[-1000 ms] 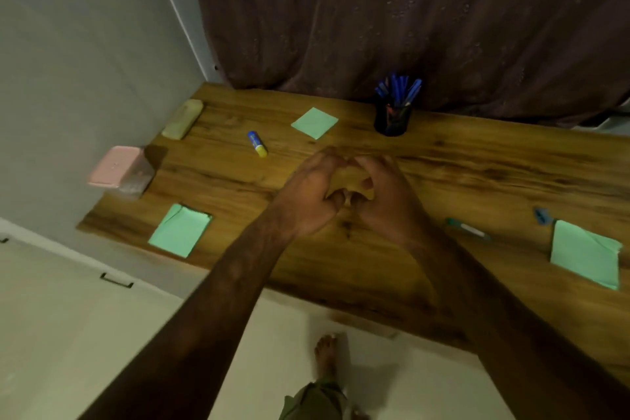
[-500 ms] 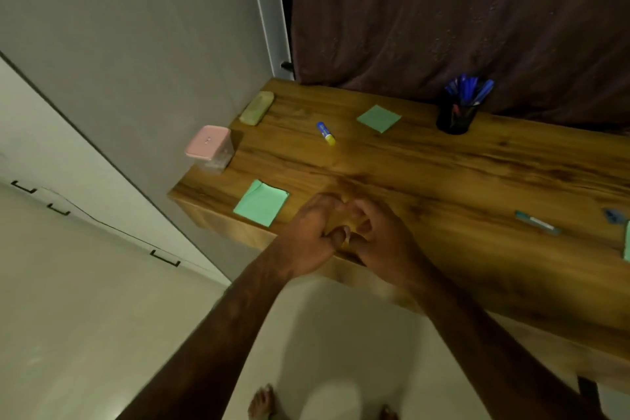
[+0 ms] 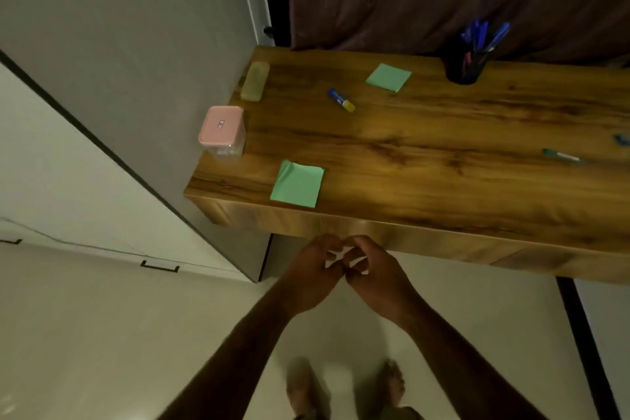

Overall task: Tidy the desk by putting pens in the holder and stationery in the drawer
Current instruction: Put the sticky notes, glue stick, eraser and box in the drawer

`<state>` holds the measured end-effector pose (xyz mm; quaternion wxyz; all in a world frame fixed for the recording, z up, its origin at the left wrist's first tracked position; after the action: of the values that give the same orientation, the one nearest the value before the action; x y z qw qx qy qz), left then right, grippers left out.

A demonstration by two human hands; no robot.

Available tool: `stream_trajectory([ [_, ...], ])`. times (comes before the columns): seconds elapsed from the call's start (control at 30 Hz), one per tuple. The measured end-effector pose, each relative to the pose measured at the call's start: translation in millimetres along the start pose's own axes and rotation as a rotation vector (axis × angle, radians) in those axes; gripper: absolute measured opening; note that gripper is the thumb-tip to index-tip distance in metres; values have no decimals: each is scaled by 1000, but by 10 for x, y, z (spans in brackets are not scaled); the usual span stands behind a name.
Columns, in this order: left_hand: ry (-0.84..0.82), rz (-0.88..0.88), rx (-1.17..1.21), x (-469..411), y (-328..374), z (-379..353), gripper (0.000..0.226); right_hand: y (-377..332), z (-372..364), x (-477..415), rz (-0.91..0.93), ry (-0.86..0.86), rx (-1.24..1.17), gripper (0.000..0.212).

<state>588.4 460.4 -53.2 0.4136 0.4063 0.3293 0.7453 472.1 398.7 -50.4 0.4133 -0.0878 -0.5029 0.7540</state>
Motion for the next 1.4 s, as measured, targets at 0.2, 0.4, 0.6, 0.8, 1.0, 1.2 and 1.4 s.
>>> stream_trajectory([
  [0.2,-69,221,302,-166,-489,-219,21,400,-305,-97,-210,-43,-140,32],
  [0.4,-10,424,845,-366,-1102,-372,48,993,-418,-295,-481,52,-497,31],
  [0.6,167,595,1096,-834,-1524,-444,9,1535,-458,-507,-676,172,-1088,28],
  [0.8,171,571,1162,-1208,-1566,-457,14,1804,-416,-769,-734,344,-1336,12],
  [1.0,247,555,1349,-1430,-1655,-463,23,1839,-314,-940,-659,498,-1488,21],
  [1.2,196,561,1316,-1396,-1687,-459,24,1888,-332,-933,-637,482,-1449,22],
  [1.4,194,572,1275,-1349,-1724,-461,27,1931,-362,-884,-667,513,-1407,20],
])
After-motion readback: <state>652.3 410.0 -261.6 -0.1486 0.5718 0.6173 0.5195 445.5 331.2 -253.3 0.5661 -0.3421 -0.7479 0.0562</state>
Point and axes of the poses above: each hand's wrist, its own x-axis away from the middle knuckle, its own z-axis out of the back of the hand, y = z × x, the point moved 6 cm from there along -x, towards the middle knuckle, and after that the axes turned 1 degree about z, right-handed, at the moved point
